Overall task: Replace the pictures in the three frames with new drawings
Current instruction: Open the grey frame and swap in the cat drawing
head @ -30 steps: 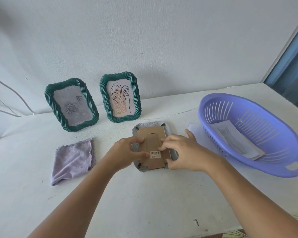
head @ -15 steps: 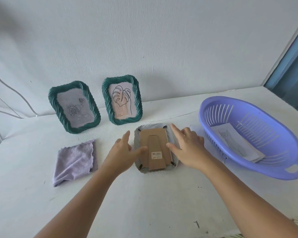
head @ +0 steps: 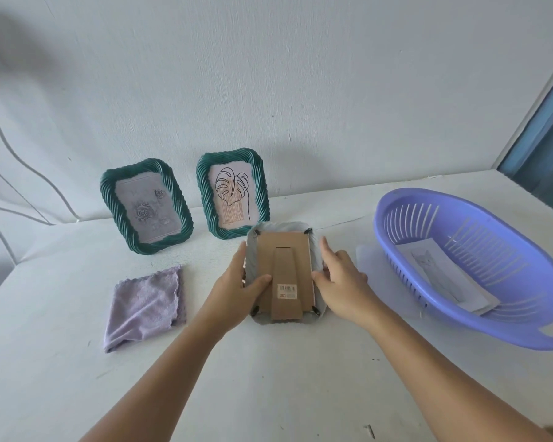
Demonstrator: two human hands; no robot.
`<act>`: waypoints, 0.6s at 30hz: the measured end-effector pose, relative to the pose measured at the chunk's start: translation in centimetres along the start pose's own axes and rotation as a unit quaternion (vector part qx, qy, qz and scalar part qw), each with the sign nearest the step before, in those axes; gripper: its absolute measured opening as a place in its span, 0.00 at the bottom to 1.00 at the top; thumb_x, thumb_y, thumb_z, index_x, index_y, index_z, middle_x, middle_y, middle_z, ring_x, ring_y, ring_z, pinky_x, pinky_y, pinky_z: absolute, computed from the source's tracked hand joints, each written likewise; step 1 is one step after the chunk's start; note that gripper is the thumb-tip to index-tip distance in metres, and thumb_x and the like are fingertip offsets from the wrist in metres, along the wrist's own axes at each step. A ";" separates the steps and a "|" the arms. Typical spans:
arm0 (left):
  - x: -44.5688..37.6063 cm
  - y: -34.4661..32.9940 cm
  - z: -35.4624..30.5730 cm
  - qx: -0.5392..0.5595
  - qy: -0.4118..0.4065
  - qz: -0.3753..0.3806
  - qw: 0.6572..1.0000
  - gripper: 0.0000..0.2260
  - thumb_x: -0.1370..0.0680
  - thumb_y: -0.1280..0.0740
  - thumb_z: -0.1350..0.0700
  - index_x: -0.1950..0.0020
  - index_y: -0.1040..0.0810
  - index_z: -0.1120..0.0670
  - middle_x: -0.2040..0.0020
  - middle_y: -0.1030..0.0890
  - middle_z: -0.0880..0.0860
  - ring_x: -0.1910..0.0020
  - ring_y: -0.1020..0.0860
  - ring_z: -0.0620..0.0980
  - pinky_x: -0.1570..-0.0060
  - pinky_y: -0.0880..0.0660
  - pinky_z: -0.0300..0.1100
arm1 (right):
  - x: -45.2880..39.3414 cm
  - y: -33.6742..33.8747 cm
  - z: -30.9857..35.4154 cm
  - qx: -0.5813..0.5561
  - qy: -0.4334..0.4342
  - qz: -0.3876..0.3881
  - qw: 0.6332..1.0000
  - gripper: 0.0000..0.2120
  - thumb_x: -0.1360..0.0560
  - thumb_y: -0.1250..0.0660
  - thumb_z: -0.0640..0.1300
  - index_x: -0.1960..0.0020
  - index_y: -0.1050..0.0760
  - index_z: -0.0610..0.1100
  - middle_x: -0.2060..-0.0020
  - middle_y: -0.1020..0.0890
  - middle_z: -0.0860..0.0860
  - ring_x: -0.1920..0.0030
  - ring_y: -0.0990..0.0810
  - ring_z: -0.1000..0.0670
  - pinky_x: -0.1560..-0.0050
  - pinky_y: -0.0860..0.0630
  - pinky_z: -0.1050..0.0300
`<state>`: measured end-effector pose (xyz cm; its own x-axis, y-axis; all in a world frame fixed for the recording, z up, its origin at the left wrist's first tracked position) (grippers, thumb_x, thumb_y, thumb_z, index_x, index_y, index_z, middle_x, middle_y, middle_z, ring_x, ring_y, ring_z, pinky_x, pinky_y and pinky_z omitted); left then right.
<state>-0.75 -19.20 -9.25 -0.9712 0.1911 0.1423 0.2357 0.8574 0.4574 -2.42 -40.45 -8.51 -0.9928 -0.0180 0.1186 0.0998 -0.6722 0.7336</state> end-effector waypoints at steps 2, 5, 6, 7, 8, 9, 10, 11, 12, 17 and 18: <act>0.1 0.4 -1.1 0.082 -0.032 -0.004 0.996 0.36 0.20 0.30 0.53 0.20 0.47 0.34 0.37 0.17 0.45 0.39 0.18 0.47 0.38 0.21 0.51 | -0.2 0.3 0.5 -0.095 0.003 -0.020 0.995 0.33 0.15 0.43 0.50 0.18 0.58 0.60 0.46 0.32 0.53 0.44 0.27 0.51 0.36 0.33 0.58; 0.4 1.9 -2.5 0.162 -0.063 -0.026 0.984 0.35 0.18 0.33 0.60 0.21 0.45 0.33 0.42 0.15 0.50 0.41 0.17 0.52 0.40 0.21 0.54 | -0.6 0.4 1.6 -0.228 0.002 -0.014 0.974 0.33 0.16 0.40 0.49 0.19 0.56 0.62 0.41 0.31 0.53 0.43 0.28 0.58 0.41 0.35 0.64; 0.5 2.3 -2.9 0.178 -0.065 -0.035 0.981 0.34 0.18 0.33 0.60 0.23 0.44 0.31 0.43 0.15 0.53 0.41 0.17 0.54 0.40 0.21 0.57 | -0.7 0.3 1.9 -0.271 -0.006 -0.004 0.962 0.33 0.16 0.39 0.49 0.19 0.54 0.63 0.38 0.31 0.53 0.40 0.28 0.58 0.37 0.35 0.61; 0.7 2.7 -3.1 0.193 -0.064 -0.043 0.978 0.34 0.18 0.32 0.60 0.25 0.43 0.29 0.43 0.15 0.56 0.41 0.17 0.57 0.39 0.22 0.60 | -0.7 0.0 2.0 -0.314 -0.016 0.009 0.949 0.34 0.16 0.37 0.48 0.19 0.52 0.64 0.36 0.31 0.53 0.37 0.28 0.56 0.33 0.35 0.57; 0.9 3.1 -3.1 0.206 -0.057 -0.051 0.975 0.33 0.18 0.32 0.59 0.25 0.42 0.29 0.43 0.16 0.61 0.41 0.17 0.60 0.38 0.23 0.65 | -0.8 -0.4 2.1 -0.349 -0.024 0.024 0.937 0.34 0.17 0.36 0.48 0.20 0.51 0.66 0.35 0.30 0.54 0.35 0.27 0.55 0.30 0.34 0.53; 1.1 3.4 -3.2 0.216 -0.051 -0.056 0.973 0.33 0.19 0.31 0.58 0.25 0.41 0.29 0.43 0.18 0.65 0.42 0.18 0.62 0.37 0.26 0.69 | -0.8 -0.8 2.1 -0.372 -0.030 0.039 0.927 0.35 0.17 0.35 0.47 0.20 0.51 0.67 0.35 0.28 0.54 0.34 0.26 0.54 0.31 0.33 0.52; 1.3 3.7 -3.1 0.224 -0.048 -0.058 0.972 0.32 0.19 0.31 0.58 0.25 0.41 0.30 0.42 0.20 0.68 0.43 0.18 0.61 0.37 0.28 0.71 | -0.8 -1.2 2.2 -0.381 -0.028 0.053 0.923 0.35 0.17 0.35 0.47 0.21 0.51 0.70 0.35 0.26 0.55 0.35 0.25 0.56 0.34 0.31 0.54; 1.4 3.9 -2.9 0.227 -0.047 -0.058 0.971 0.32 0.19 0.31 0.57 0.24 0.40 0.31 0.42 0.20 0.67 0.43 0.18 0.59 0.36 0.28 0.70 | -0.8 -1.6 2.4 -0.377 -0.018 0.066 0.924 0.35 0.17 0.36 0.46 0.23 0.51 0.72 0.35 0.24 0.55 0.37 0.24 0.57 0.40 0.29 0.58; 1.6 4.1 -2.7 0.231 -0.048 -0.059 0.970 0.31 0.19 0.32 0.58 0.24 0.39 0.32 0.42 0.18 0.65 0.42 0.18 0.58 0.36 0.27 0.67 | -0.7 -1.8 2.7 -0.374 -0.002 0.076 0.924 0.35 0.16 0.37 0.44 0.24 0.51 0.74 0.35 0.22 0.55 0.38 0.22 0.59 0.45 0.28 0.63; 1.9 4.9 -2.7 0.211 -0.076 -0.055 0.973 0.28 0.17 0.35 0.60 0.26 0.37 0.32 0.40 0.15 0.54 0.40 0.17 0.51 0.41 0.20 0.50 | -0.7 -1.7 4.3 -0.372 0.049 0.067 0.924 0.38 0.17 0.36 0.40 0.22 0.53 0.69 0.27 0.37 0.63 0.30 0.37 0.68 0.33 0.37 0.66; 1.9 5.0 -2.9 0.196 -0.080 -0.057 0.976 0.28 0.17 0.35 0.61 0.28 0.37 0.31 0.41 0.15 0.52 0.42 0.17 0.49 0.45 0.19 0.43 | -0.8 -1.6 4.5 -0.368 0.056 0.060 0.926 0.38 0.17 0.35 0.41 0.22 0.53 0.69 0.29 0.39 0.65 0.30 0.41 0.67 0.30 0.39 0.62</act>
<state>-1.33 -15.87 -4.16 -0.9906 0.1301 -0.0434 0.1260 0.9883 0.0865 -1.51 -36.03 -6.73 -0.9824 -0.1739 0.0684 0.1780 -0.9822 0.0601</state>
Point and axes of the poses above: each hand's wrist, its own x-axis away from the middle knuckle, its own y-axis out of the back of the hand, z = x × y, the point moved 7 cm from there along -x, towards the middle knuckle
